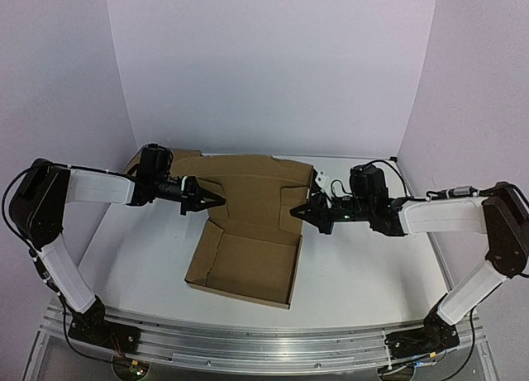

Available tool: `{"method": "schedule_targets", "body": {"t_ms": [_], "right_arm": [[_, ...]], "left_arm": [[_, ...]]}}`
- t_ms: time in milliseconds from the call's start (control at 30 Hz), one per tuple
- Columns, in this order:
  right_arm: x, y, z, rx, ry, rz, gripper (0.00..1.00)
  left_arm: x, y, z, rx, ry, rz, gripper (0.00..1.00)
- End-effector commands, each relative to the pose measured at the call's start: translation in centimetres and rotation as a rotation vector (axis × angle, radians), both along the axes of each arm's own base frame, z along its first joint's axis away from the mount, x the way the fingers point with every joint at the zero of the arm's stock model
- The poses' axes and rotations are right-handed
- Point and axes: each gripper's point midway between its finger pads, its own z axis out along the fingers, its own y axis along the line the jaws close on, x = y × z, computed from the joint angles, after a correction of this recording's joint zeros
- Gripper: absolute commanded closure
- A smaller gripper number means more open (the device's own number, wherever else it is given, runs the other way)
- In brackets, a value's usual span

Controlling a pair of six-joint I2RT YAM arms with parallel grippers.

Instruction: Fold the paper box

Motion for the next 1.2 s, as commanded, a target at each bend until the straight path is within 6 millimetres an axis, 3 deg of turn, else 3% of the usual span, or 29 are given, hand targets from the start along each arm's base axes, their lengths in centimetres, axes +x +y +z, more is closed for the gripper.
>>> {"method": "schedule_targets", "body": {"t_ms": [0,133,200,333,467,567,967,1167], "right_arm": [[0.5,-0.4,-2.3,-0.113,-0.082,-0.023,0.97],[-0.3,-0.6,-3.6,-0.179,-0.078,0.035,0.94],[-0.6,-0.7,-4.0,-0.202,-0.074,0.051,0.89],[-1.0,-1.2,-4.3,-0.231,-0.079,0.062,0.88],[-1.3,-1.4,-4.3,-0.243,-0.078,0.070,0.85],[-1.3,-1.7,-4.2,-0.263,-0.096,0.070,0.84],[-1.7,-4.5,-4.2,-0.346,-0.113,-0.024,0.34],[-3.1,-6.3,-2.8,-0.367,-0.100,-0.055,0.23]], "left_arm": [[-0.9,-0.1,-1.6,0.075,-0.233,0.001,0.78],[-2.6,0.8,-3.6,0.133,-0.376,-0.080,0.59],[-3.0,1.0,-3.7,0.147,-0.396,-0.101,0.47],[-3.9,1.7,-3.9,0.191,-0.452,-0.145,0.31],[-4.3,3.1,-4.7,0.244,-0.540,-0.164,0.18],[-3.9,4.5,-5.1,0.285,-0.590,-0.156,0.02],[-4.2,7.4,-4.9,0.357,-0.683,-0.091,0.00],[-3.6,9.1,-3.8,0.391,-0.731,-0.026,0.00]]}}
